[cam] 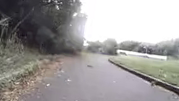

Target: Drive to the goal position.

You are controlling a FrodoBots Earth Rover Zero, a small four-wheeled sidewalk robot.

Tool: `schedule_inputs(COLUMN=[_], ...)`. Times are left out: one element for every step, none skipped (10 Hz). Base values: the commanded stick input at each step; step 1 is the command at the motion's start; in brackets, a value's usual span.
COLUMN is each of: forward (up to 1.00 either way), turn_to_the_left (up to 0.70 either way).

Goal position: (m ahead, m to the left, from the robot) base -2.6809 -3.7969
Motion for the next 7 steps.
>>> schedule_inputs(forward=[0.00, 0.00, 0.00, 0.00, 0.00, 0.00, 0.00], turn_to_the_left=[-0.45, -0.45, -0.45, -0.45, -0.45, -0.45, -0.45])
